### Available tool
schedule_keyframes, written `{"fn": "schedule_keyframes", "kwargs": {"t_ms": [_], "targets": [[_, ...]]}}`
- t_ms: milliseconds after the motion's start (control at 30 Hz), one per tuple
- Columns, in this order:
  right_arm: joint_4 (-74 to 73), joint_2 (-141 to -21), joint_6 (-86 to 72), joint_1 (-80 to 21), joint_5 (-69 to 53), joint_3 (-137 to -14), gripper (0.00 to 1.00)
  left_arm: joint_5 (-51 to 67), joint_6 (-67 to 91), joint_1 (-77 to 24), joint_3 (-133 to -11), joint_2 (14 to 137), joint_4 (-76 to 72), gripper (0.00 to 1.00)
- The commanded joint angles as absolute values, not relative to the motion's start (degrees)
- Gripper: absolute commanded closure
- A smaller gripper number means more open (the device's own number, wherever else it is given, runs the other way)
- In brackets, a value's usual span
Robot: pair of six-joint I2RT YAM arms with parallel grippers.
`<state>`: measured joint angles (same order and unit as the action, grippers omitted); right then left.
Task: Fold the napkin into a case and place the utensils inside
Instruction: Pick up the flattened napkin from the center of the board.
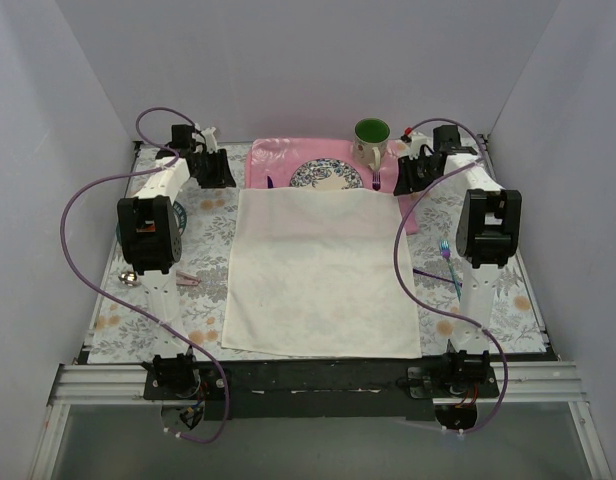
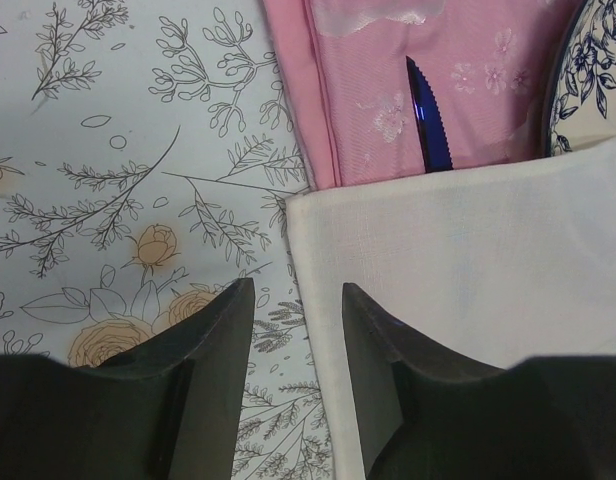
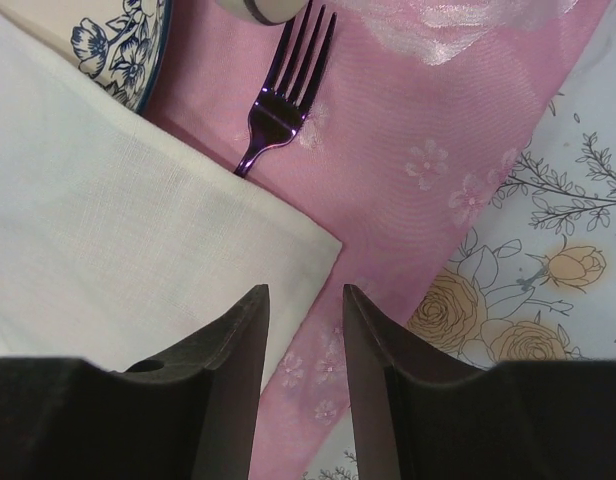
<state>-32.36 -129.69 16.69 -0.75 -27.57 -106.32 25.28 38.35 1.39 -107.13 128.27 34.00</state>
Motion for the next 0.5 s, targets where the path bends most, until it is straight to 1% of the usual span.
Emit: {"fn": "schedule_keyframes", "kwargs": {"t_ms": [0,467], "targets": [[-30.7,-131.0,16.9,-0.5,-27.3,-109.9,0.56,25.8,37.6,1.2,-106.3,127.6,32.6,0.6],[-30.0,-133.8,16.9,-1.3,-26.5,-111.7,0.57,25.9,37.0,1.2,-105.9,127.7,32.5,0.58]]}}
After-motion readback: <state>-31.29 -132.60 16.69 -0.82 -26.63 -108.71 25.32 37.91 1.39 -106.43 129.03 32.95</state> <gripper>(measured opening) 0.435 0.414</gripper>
